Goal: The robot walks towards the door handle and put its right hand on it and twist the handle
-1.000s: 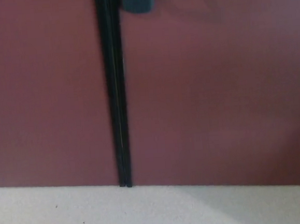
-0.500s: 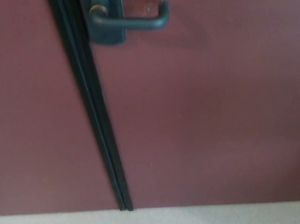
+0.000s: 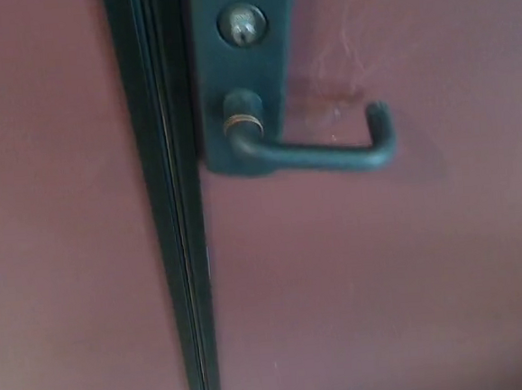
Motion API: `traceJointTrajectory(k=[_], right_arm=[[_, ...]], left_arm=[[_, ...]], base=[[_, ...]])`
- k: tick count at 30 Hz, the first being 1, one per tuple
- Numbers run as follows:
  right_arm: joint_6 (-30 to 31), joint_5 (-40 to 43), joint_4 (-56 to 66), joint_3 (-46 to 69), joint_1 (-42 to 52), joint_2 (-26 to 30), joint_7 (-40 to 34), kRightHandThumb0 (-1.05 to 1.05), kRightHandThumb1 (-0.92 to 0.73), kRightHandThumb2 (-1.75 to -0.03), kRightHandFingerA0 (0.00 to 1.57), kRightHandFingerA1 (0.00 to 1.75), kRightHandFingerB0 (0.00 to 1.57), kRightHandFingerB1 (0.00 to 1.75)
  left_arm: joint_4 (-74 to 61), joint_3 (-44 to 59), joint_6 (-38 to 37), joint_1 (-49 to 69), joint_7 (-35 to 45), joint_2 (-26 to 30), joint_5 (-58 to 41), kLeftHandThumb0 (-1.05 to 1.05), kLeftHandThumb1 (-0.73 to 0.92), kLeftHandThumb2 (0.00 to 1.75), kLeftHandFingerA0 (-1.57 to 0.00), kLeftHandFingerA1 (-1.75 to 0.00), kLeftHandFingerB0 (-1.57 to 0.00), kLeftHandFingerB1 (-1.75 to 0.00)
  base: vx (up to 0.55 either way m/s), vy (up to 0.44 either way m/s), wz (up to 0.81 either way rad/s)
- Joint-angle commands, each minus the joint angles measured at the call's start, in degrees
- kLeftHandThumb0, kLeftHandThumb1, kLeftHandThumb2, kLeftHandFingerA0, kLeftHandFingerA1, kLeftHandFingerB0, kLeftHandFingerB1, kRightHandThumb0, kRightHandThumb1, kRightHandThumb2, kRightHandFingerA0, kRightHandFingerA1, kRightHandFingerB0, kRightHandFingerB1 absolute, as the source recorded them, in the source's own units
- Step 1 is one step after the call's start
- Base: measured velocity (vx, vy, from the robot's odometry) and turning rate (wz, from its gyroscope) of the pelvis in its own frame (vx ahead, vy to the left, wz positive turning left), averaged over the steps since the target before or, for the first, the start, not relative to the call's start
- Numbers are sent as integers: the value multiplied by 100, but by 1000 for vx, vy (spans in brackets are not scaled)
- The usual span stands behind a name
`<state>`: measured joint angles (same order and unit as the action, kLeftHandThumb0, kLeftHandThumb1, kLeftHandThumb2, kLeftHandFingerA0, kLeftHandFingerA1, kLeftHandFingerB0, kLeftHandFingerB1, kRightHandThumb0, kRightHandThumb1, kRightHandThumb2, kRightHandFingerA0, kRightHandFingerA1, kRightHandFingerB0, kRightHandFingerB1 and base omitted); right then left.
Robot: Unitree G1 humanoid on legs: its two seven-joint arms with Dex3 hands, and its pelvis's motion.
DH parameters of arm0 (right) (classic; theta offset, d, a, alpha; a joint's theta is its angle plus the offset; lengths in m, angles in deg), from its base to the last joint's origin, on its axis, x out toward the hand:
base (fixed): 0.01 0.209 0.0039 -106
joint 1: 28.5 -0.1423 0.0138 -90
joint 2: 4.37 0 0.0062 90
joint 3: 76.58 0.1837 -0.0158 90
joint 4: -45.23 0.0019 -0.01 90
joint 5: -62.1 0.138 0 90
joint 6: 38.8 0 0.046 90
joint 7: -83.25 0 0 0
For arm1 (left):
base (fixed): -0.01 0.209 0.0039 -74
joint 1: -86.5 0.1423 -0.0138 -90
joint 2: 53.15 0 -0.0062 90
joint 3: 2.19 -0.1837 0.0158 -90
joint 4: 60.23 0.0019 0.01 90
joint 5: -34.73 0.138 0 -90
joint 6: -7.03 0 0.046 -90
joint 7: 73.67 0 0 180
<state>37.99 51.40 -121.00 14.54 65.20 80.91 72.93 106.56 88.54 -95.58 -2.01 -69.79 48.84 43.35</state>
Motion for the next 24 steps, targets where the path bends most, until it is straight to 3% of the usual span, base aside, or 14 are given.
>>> traceJointTrajectory(k=[1,13,24], right_arm=[[89,33,-50,42,34,-10,31,-22,-66,-59,71,45,54,39],[85,29,-45,65,11,-16,24,-22,-66,-59,72,45,54,39],[60,21,-8,60,18,-37,36,-22,-66,-59,73,45,54,39]], left_arm=[[-1,-63,-11,72,47,-8,119,-43,20,97,-89,-95,-63,-83],[11,-66,-1,28,62,-1,136,-41,19,98,-90,-95,-63,-83],[21,-60,-5,-8,80,4,122,-43,20,98,-90,-95,-63,-83]], base=[[208,27,7],[291,-104,-3],[-71,147,-8]])
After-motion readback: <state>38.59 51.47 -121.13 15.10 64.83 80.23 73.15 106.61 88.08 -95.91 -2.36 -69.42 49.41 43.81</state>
